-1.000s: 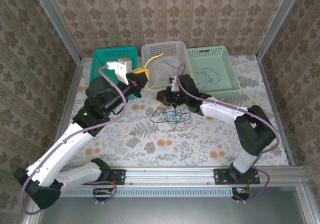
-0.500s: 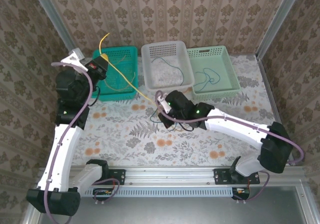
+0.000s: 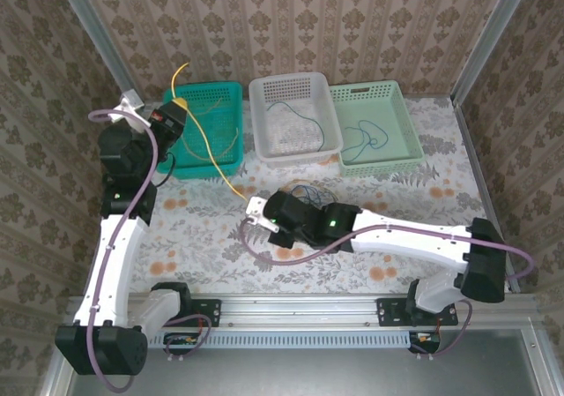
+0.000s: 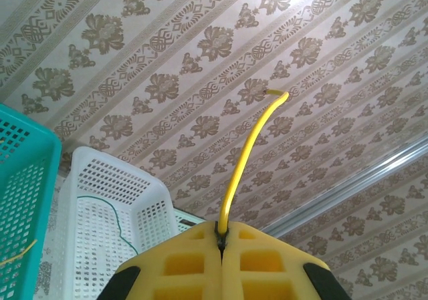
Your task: Untangle the cables
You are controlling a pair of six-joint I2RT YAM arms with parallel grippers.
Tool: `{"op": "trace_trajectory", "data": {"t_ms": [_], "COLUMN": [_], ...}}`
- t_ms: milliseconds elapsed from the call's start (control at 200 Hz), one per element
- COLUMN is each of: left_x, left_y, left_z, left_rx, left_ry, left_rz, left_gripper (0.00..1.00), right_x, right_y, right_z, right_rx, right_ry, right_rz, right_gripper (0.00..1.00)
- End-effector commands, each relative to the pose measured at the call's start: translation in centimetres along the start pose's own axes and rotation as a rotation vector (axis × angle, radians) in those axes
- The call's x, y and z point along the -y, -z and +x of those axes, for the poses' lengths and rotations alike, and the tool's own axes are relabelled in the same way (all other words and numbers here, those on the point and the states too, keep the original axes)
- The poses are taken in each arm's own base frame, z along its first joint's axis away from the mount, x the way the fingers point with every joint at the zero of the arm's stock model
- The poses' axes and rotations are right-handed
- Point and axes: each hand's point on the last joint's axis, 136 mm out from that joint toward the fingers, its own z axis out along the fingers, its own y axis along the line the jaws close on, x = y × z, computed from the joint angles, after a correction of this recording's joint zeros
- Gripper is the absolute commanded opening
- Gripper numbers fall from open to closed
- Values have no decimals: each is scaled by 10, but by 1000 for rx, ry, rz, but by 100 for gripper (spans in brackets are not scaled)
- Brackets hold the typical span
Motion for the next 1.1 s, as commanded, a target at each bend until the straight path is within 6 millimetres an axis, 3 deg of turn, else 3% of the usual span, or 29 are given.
{"op": "trace_trajectory", "data": {"t_ms": [0,30,55,105,170,230,250,325,420,495,705,915,1095], "left_x": [4,5,7,10,14,17,18,22,27,25,18,-8,-37], "left_y": [7,7,6,4,1,-3,-4,-10,-22,-32,-63,-94,-116], "left_z": [-18,-20,-20,-20,-21,-24,-24,-27,-29,-33,-47,-55,-43], "left_rx": [66,62,56,40,22,11,4,-33,-86,-92,-87,-152,-249], "left_ry": [-13,-18,-22,-42,-74,-115,-131,-211,-298,-350,-393,-458,-413], "left_rz": [9,12,15,19,24,22,18,6,10,10,35,-2,-39], "left_gripper": [0,0,0,0,0,0,0,0,0,0,0,0,0], "right_x": [2,5,8,15,26,42,47,75,110,125,138,141,142], "right_y": [-7,-7,-5,3,16,26,27,42,48,53,67,73,71], "right_z": [6,5,0,-11,-28,-36,-36,-31,-4,19,58,80,95], "right_rx": [-65,-59,-39,25,127,207,220,278,291,288,279,269,249], "right_ry": [82,50,9,-107,-258,-380,-416,-558,-727,-807,-918,-963,-997], "right_rz": [49,58,51,23,-34,-47,-45,-19,43,69,117,152,176], "right_gripper": [0,0,6,33,50,80,85,88,91,90,90,90,90]}}
